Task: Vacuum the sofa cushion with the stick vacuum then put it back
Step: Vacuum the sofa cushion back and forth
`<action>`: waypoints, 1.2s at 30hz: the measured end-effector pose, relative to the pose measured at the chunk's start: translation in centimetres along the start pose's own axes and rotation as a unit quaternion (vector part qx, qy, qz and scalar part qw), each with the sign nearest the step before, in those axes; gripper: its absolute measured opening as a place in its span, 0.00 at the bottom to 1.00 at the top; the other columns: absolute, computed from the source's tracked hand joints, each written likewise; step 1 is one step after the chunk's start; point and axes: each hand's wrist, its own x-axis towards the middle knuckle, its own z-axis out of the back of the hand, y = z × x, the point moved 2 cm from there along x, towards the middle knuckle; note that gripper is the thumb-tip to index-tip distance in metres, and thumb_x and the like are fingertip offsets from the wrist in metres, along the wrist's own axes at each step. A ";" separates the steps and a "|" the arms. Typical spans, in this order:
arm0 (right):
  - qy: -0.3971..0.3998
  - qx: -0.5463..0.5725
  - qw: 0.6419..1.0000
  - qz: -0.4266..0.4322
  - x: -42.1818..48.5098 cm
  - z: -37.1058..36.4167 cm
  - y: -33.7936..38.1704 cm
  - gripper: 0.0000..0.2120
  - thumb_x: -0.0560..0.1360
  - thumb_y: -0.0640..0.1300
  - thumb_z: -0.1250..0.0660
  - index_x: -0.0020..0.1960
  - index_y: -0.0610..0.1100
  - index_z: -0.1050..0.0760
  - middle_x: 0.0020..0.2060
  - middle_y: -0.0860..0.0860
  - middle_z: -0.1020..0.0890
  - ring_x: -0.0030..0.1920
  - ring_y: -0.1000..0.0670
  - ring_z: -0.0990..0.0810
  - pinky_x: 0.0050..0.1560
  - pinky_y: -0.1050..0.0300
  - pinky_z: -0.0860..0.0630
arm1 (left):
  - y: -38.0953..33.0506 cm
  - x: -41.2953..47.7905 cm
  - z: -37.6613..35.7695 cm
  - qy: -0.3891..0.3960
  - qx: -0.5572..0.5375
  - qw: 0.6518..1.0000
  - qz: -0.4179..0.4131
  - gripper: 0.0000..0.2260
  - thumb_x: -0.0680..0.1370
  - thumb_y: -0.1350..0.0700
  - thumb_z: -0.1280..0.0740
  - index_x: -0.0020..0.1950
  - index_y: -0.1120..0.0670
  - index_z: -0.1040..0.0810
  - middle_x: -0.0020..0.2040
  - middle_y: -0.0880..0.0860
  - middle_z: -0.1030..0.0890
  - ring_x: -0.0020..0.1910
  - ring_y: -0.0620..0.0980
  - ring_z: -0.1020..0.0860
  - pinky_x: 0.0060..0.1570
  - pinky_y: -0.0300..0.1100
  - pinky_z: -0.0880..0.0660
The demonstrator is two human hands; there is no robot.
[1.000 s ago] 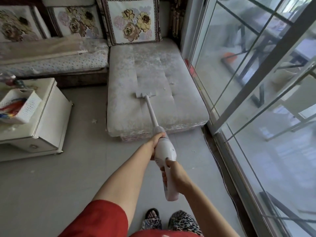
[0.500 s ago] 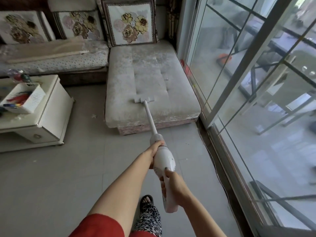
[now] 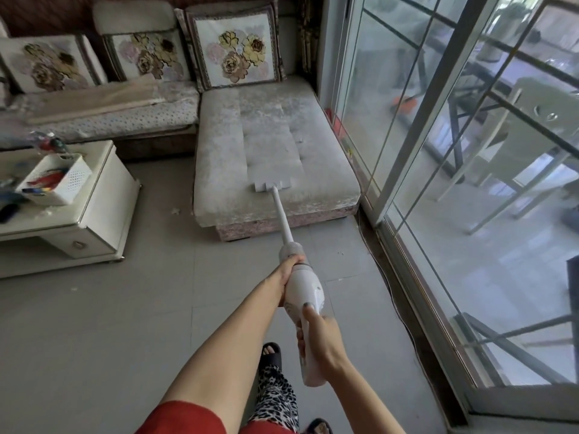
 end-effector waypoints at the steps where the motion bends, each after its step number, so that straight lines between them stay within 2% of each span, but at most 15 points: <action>1: -0.007 -0.009 1.000 0.002 -0.2 0.4 0.1 0.15 0.78 0.46 0.40 0.38 0.37 0.28 0.25 0.47 0.29 0.20 0.52 0.32 0.19 0.65 0.36 | 0.1 -0.2 -0.4 0.004 0.007 1.000 0.002 0.17 0.72 0.42 0.34 0.38 0.56 0.25 0.24 0.55 0.22 0.29 0.54 0.24 0.31 0.38 0.28; 3: -0.015 -0.017 1.000 0.004 -0.5 1.2 0.2 0.15 0.79 0.46 0.40 0.39 0.36 0.27 0.24 0.47 0.30 0.19 0.54 0.33 0.18 0.67 0.38 | 0.4 -0.1 -1.3 0.008 0.018 1.000 0.003 0.17 0.73 0.42 0.34 0.38 0.56 0.26 0.23 0.55 0.22 0.30 0.54 0.24 0.31 0.38 0.28; 6: -0.019 0.008 1.000 -0.010 -0.3 2.2 0.4 0.16 0.77 0.47 0.40 0.37 0.36 0.27 0.22 0.48 0.30 0.20 0.52 0.33 0.21 0.64 0.37 | 0.5 0.0 -2.6 0.014 0.022 1.000 0.011 0.18 0.72 0.41 0.34 0.39 0.57 0.25 0.24 0.56 0.22 0.31 0.54 0.24 0.33 0.39 0.27; 12: -0.033 0.022 0.999 -0.018 0.5 2.8 1.3 0.16 0.77 0.48 0.39 0.37 0.37 0.26 0.23 0.47 0.29 0.21 0.51 0.32 0.22 0.62 0.36 | -0.6 1.1 -3.4 0.010 0.040 0.999 0.026 0.21 0.69 0.39 0.32 0.44 0.57 0.24 0.35 0.58 0.21 0.34 0.55 0.22 0.34 0.41 0.25; 16: -0.038 0.006 0.999 -0.010 1.5 1.9 2.2 0.16 0.78 0.47 0.40 0.39 0.36 0.26 0.25 0.46 0.28 0.20 0.52 0.32 0.20 0.66 0.36 | -1.9 1.9 -2.8 0.014 0.052 0.998 0.033 0.19 0.68 0.40 0.32 0.40 0.56 0.25 0.28 0.56 0.20 0.31 0.54 0.22 0.31 0.38 0.25; 27: -0.049 0.021 0.998 -0.034 8.7 -3.3 7.6 0.17 0.79 0.48 0.41 0.41 0.35 0.26 0.25 0.46 0.28 0.20 0.52 0.32 0.20 0.65 0.35 | -10.3 6.1 0.4 0.014 0.055 0.997 0.043 0.20 0.70 0.38 0.32 0.40 0.56 0.25 0.23 0.55 0.21 0.31 0.54 0.23 0.29 0.38 0.27; 34: -0.062 0.049 0.995 -0.054 13.7 -8.0 12.4 0.16 0.78 0.48 0.40 0.42 0.35 0.25 0.27 0.45 0.28 0.22 0.51 0.31 0.22 0.63 0.35 | -17.6 9.3 3.1 0.014 0.079 0.996 0.047 0.20 0.71 0.38 0.33 0.40 0.56 0.26 0.21 0.56 0.22 0.31 0.54 0.24 0.30 0.39 0.28; 36: -0.065 0.060 0.994 -0.060 15.1 -9.2 13.6 0.16 0.78 0.48 0.40 0.42 0.35 0.25 0.27 0.45 0.28 0.22 0.50 0.31 0.23 0.62 0.35 | -19.4 10.5 3.8 0.021 0.089 0.994 0.055 0.21 0.71 0.38 0.33 0.41 0.56 0.26 0.25 0.56 0.21 0.31 0.54 0.23 0.30 0.39 0.28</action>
